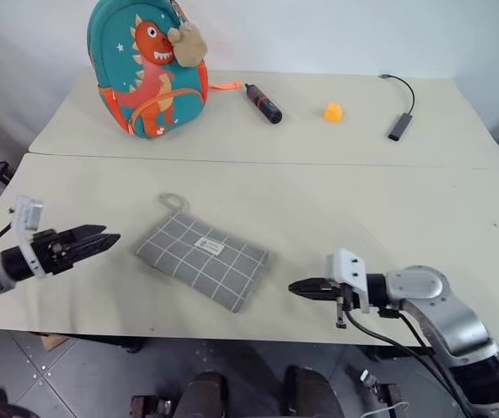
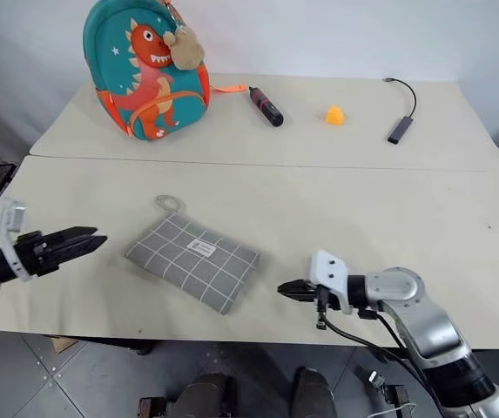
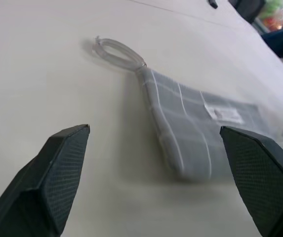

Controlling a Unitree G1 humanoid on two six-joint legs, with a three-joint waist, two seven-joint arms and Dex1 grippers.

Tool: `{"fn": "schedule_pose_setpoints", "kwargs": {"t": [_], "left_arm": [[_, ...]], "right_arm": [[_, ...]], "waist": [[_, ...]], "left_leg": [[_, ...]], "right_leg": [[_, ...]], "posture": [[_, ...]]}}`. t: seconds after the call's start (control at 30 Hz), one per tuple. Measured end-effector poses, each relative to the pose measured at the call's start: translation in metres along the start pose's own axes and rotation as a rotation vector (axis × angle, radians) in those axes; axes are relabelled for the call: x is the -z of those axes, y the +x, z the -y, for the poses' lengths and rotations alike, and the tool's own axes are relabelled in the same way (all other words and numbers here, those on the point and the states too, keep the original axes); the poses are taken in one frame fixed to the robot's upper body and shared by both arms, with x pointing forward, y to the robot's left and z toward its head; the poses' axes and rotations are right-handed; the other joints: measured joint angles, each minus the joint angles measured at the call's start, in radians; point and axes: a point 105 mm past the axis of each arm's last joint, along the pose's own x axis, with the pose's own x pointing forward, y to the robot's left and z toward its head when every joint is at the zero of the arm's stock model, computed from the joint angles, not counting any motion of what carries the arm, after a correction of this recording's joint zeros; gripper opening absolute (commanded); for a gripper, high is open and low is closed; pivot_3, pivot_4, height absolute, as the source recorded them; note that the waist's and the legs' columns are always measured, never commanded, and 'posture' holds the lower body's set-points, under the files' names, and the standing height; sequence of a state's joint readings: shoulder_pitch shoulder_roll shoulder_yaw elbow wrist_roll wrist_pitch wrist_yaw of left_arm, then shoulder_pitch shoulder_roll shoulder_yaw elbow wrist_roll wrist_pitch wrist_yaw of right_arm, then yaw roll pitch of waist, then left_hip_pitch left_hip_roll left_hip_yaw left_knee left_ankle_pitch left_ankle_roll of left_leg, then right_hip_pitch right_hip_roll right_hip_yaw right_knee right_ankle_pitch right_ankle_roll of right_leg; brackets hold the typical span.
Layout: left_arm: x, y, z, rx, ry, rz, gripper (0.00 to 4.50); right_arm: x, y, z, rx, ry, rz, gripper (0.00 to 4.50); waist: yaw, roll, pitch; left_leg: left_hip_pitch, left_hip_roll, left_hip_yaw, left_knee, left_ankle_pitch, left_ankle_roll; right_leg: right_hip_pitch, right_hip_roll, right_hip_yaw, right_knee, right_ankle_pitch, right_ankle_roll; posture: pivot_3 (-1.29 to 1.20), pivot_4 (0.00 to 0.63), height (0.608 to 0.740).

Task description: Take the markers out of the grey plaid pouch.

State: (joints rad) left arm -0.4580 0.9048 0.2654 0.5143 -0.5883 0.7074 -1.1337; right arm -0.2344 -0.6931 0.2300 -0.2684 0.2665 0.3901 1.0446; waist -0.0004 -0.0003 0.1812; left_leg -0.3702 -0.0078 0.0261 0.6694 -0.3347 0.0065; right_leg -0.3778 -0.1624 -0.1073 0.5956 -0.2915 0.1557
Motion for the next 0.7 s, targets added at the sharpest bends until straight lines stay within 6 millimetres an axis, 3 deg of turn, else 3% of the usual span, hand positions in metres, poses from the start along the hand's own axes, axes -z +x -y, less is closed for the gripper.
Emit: {"fn": "schedule_pose_setpoints", "kwargs": {"t": [0.1,0.23,0.47,0.7], "left_arm": [[0.001,0.016,-0.005,0.007,-0.039,-0.024,4.50],[0.002,0.043,0.008,0.099,-0.098,-0.082,4.50],[0.023,0.053,0.036,0.226,-0.153,-0.250,4.50],[0.040,0.050,0.063,0.268,-0.182,-0.334,4.50]], "right_arm": [[-0.001,0.005,0.004,0.018,0.042,-0.028,0.02],[-0.010,0.014,0.008,0.043,0.052,-0.080,0.02],[-0.023,0.026,0.017,0.088,0.080,-0.082,0.02],[-0.026,0.032,0.021,0.118,0.146,-0.106,0.02]], "waist": [[-0.003,-0.001,0.000],[-0.007,-0.003,0.000],[-0.009,-0.003,0.000],[-0.004,-0.003,0.000]], "left_leg": [[0.000,0.000,0.001,0.000,0.000,0.000],[0.000,0.002,0.002,0.002,0.000,0.000],[0.000,0.002,0.002,0.003,0.000,0.000],[-0.001,0.002,0.002,0.004,-0.001,0.000]], "right_leg": [[0.000,0.000,-0.001,0.000,0.000,0.000],[0.000,0.001,-0.001,0.001,0.000,0.000],[-0.001,0.001,0.000,0.001,0.000,0.000],[-0.001,0.001,0.001,0.002,0.000,0.000]], "posture": [[0.00,0.150,0.740],[0.00,0.150,0.740],[0.00,0.150,0.740],[0.00,0.150,0.740]]}}
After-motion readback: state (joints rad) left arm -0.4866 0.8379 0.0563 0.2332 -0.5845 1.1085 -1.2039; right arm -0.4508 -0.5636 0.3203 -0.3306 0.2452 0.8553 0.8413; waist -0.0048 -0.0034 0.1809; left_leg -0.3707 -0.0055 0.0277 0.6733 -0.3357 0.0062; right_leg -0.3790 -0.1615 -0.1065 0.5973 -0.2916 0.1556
